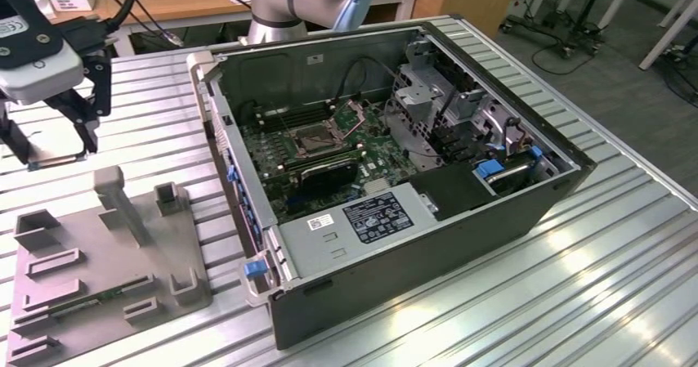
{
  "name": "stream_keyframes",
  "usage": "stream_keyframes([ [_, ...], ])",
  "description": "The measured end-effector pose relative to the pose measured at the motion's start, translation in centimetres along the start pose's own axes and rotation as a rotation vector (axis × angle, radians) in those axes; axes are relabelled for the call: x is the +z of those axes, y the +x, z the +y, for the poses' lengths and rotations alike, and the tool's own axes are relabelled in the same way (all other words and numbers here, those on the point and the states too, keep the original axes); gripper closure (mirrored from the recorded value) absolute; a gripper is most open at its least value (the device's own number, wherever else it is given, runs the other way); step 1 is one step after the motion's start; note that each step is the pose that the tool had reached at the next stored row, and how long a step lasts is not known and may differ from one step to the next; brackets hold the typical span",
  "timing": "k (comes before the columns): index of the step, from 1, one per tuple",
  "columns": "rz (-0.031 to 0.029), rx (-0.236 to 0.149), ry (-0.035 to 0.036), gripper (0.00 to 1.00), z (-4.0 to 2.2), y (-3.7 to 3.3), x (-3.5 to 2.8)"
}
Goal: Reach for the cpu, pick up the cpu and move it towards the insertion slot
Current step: 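Pick up the cpu and move it towards the insertion slot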
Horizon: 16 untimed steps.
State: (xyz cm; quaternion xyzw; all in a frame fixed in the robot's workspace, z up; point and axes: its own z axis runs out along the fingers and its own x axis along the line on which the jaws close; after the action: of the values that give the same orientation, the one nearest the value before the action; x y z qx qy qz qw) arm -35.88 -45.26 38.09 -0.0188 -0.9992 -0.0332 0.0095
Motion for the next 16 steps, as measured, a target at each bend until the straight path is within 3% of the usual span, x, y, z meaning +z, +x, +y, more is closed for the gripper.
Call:
stream_keyframes([
  [16,0.0000,0.000,-0.0001,0.45,0.03,-0.69,-0.01],
])
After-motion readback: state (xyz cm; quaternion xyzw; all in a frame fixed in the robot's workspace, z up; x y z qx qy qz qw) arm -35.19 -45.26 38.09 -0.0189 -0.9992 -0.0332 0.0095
